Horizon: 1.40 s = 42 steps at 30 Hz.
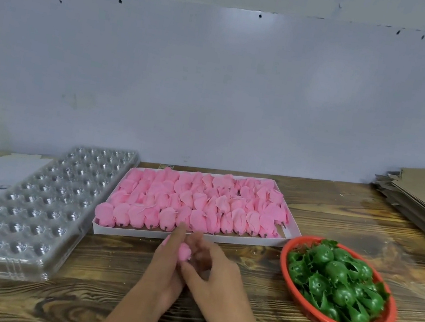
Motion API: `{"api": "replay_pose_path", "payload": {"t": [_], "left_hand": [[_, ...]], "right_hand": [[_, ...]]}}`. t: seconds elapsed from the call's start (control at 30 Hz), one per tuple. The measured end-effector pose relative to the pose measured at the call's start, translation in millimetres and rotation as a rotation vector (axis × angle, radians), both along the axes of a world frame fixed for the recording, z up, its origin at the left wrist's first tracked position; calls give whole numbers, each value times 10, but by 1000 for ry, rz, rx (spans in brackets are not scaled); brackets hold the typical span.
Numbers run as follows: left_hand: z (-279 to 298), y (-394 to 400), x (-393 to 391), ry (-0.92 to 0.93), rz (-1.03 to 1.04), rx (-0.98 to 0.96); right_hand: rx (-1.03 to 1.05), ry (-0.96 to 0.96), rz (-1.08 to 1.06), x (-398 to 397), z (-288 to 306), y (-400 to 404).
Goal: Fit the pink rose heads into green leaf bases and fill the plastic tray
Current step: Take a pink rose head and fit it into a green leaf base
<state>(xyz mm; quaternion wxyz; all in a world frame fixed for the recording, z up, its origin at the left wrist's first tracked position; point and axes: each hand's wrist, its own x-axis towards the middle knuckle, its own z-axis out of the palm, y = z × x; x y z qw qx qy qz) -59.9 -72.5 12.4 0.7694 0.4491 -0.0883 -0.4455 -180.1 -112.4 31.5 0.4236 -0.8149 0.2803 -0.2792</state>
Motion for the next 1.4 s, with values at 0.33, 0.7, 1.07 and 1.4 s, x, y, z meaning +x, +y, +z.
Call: {"api": "replay_pose_path", "payload": {"t": [0.33,0.7,1.07,1.4], "left_hand": [[49,73,45,109,55,-72],[29,90,61,135,79,-80],[10,91,73,148,84,-87],[8,101,89,157,77,-105]], "right_hand": [[-367,536,-411,-1155,1312,-931],[-326,941,-277,-1168,1166,-1294],[-367,911,-288,-1124,1201,-1256],[-372,191,-331,-1183,1384,-956]]}}
